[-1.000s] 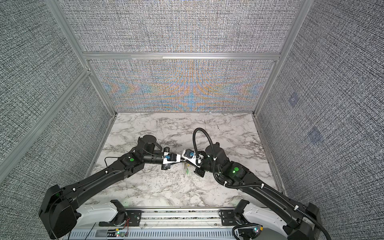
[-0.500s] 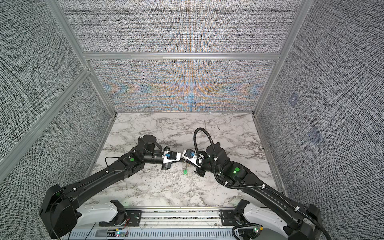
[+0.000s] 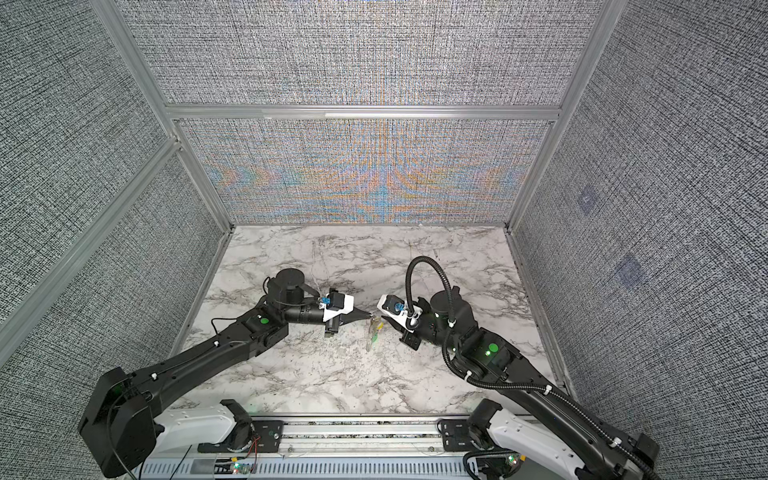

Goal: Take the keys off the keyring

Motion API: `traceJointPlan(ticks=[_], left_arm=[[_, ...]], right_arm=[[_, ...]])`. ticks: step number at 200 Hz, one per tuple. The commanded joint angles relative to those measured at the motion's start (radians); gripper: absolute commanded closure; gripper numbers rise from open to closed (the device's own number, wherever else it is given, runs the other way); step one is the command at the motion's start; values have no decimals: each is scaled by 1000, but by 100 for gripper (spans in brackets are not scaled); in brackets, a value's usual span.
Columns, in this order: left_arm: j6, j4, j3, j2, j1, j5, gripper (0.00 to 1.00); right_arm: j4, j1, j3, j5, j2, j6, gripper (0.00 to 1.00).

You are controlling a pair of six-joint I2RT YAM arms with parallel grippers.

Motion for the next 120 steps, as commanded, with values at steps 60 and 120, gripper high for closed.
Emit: traceJointPlan(ticks=[60, 120], left_arm=[[-194, 304, -54, 16, 3, 61, 100], [-208, 362, -73, 23, 3, 30, 100]], right_arm=[[27, 1, 15, -75, 33, -25, 77], [40, 16, 32, -148, 55, 6, 78]])
